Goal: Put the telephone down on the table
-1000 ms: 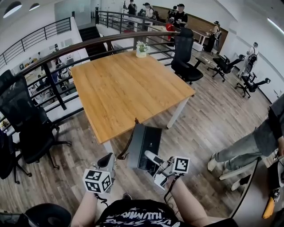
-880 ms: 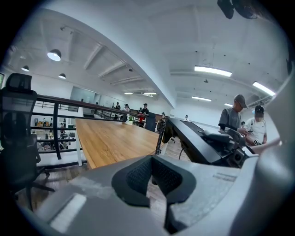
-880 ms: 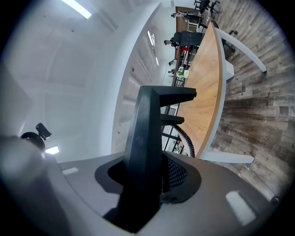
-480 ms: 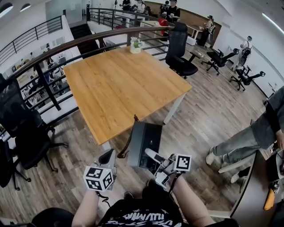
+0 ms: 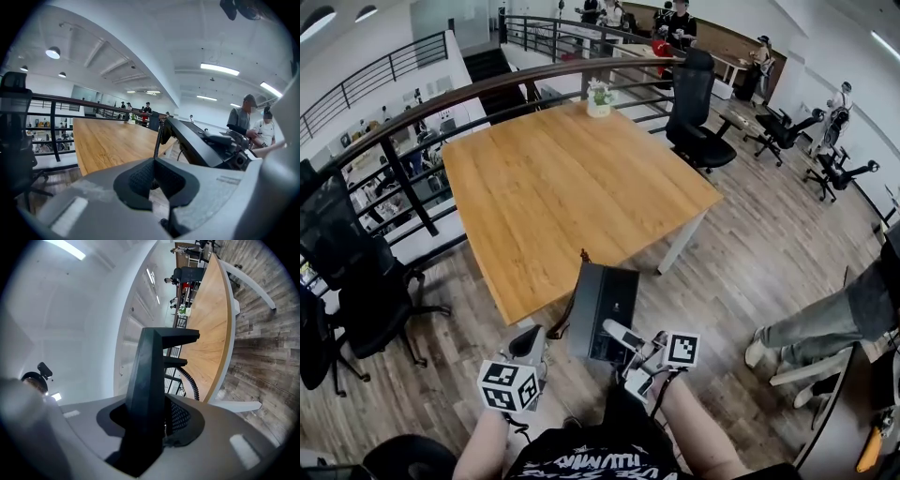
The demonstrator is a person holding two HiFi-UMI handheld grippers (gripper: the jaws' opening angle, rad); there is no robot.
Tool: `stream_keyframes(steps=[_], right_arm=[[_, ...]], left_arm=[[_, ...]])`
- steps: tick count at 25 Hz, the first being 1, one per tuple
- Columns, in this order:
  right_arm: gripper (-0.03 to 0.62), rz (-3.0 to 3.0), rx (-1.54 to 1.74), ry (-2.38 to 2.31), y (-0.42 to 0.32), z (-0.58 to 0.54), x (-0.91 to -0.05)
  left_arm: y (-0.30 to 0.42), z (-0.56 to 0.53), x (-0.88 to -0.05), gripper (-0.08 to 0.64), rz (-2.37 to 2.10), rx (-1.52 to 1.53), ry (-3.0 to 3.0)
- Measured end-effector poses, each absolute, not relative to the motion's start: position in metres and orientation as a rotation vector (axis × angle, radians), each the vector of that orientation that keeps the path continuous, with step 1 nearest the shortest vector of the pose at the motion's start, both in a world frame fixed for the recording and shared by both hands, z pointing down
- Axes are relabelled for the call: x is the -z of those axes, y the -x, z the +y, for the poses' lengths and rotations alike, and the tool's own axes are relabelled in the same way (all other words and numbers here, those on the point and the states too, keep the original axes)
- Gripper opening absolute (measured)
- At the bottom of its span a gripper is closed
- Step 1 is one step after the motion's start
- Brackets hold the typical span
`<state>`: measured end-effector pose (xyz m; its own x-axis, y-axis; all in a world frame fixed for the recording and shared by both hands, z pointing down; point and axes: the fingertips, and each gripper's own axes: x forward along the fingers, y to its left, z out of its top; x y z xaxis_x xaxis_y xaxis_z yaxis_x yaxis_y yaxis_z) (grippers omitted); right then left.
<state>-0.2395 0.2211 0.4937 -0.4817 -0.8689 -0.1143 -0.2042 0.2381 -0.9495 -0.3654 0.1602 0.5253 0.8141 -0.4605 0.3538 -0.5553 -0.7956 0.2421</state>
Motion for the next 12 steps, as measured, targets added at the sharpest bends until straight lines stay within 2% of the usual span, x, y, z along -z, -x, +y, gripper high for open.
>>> stream_keyframes(steps=[12], right_arm=[[0.163, 1.876, 1.307, 0.907, 0.124, 0.14, -0.492]], left_arm=[[0.261, 0.089, -0.519, 0.002, -0.893, -0.419, -2.631]])
